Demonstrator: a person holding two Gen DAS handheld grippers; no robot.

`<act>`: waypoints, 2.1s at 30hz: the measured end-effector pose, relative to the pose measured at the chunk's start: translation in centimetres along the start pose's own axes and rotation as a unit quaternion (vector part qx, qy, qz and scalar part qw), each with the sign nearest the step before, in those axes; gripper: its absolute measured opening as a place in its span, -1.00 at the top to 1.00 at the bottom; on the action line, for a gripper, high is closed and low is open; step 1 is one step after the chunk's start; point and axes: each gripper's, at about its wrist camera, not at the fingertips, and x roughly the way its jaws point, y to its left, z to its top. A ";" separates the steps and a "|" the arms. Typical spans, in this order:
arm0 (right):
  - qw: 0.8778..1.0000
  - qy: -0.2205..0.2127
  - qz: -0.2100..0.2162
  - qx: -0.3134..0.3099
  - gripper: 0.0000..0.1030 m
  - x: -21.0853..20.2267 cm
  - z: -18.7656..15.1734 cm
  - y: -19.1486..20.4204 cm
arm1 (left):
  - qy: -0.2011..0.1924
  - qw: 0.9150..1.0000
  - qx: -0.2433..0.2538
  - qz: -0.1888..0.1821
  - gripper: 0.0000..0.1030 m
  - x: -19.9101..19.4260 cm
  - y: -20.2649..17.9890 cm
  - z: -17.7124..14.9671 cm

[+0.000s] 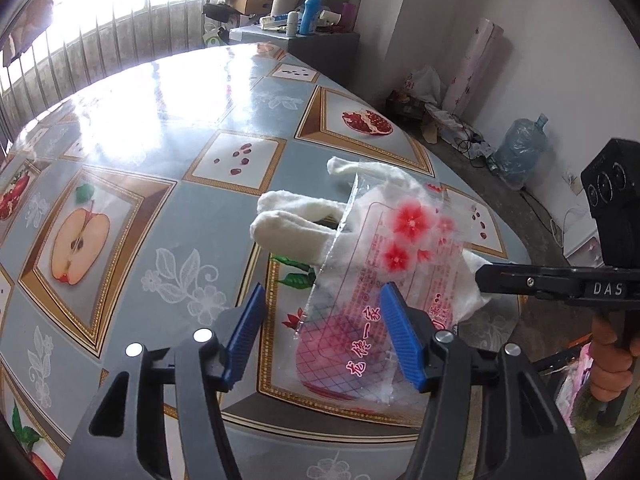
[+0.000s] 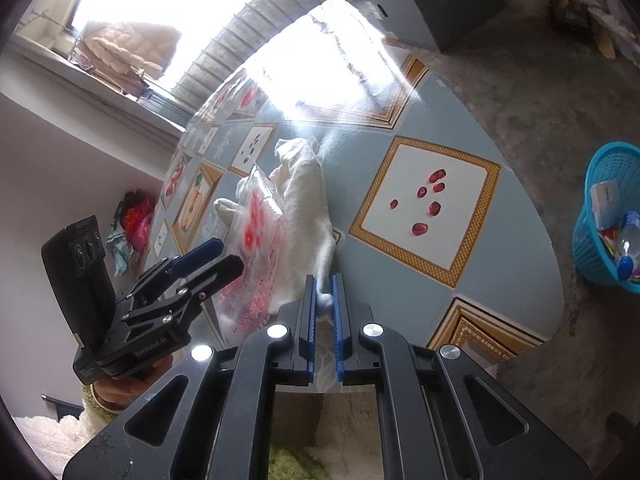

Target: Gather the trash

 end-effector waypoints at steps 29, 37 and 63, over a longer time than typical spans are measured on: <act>1.000 -0.007 0.015 0.007 0.87 -0.2 -0.3 -0.6 | -0.054 0.998 0.005 -0.034 0.05 -2.5 -1.8 1.2; 1.000 -0.008 0.023 0.011 0.87 -0.4 -0.3 -1.0 | -0.029 0.993 -0.028 -0.112 -0.12 -0.4 -2.9 3.5; 0.998 -0.019 0.057 0.034 0.87 -1.6 -1.0 -3.0 | 0.006 0.994 0.005 -0.108 -0.28 3.2 -5.0 4.3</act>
